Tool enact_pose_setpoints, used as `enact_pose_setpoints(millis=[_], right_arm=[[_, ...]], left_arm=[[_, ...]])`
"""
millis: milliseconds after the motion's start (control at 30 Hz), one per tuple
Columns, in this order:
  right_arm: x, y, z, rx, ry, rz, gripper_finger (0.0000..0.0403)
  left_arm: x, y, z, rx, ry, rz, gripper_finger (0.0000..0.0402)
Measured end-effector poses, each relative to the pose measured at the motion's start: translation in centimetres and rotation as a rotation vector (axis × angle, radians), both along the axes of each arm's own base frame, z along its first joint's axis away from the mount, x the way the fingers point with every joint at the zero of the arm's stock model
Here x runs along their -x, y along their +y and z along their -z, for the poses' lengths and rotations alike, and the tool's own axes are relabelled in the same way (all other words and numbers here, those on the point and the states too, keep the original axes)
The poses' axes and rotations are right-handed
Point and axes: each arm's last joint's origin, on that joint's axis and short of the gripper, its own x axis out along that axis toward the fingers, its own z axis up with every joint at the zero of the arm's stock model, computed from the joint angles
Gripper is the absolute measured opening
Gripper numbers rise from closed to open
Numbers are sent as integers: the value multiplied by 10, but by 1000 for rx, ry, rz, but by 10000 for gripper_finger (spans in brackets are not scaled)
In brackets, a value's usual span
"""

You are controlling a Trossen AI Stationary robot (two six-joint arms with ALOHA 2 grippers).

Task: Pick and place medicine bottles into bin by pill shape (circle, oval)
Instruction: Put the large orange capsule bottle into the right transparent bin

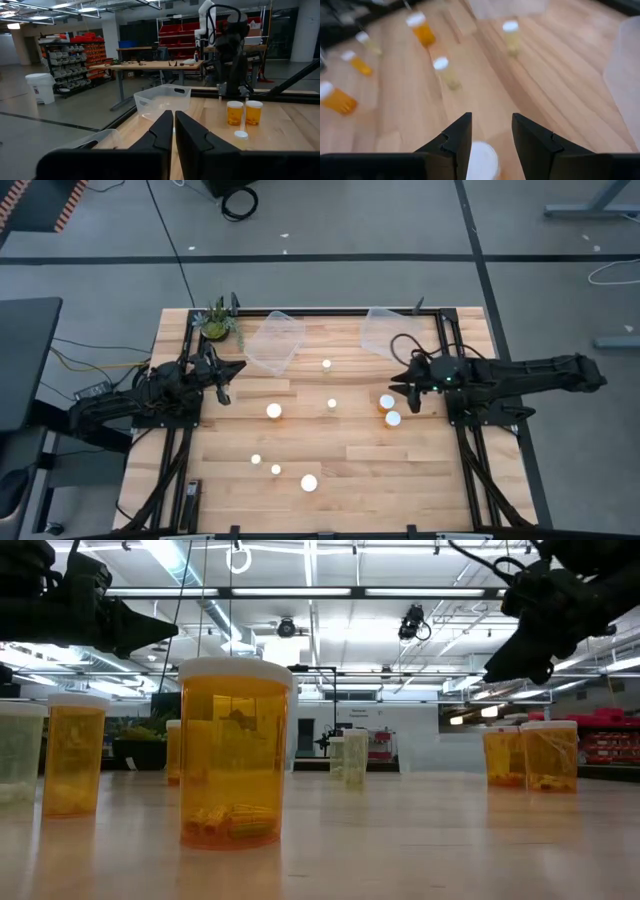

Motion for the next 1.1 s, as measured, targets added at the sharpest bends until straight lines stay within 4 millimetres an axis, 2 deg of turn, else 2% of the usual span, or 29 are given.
enact_pose_setpoints(millis=[400,767,1100], right_arm=[[-42,7,-16,8,202,-73,147],[-67,11,-22,-50,392,-35,148],[-77,11,-28,-100,566,34,196]], left_arm=[[0,0,0,0,0,0,33],[0,0,0,0,0,0,25],[0,0,0,0,0,0,35]])
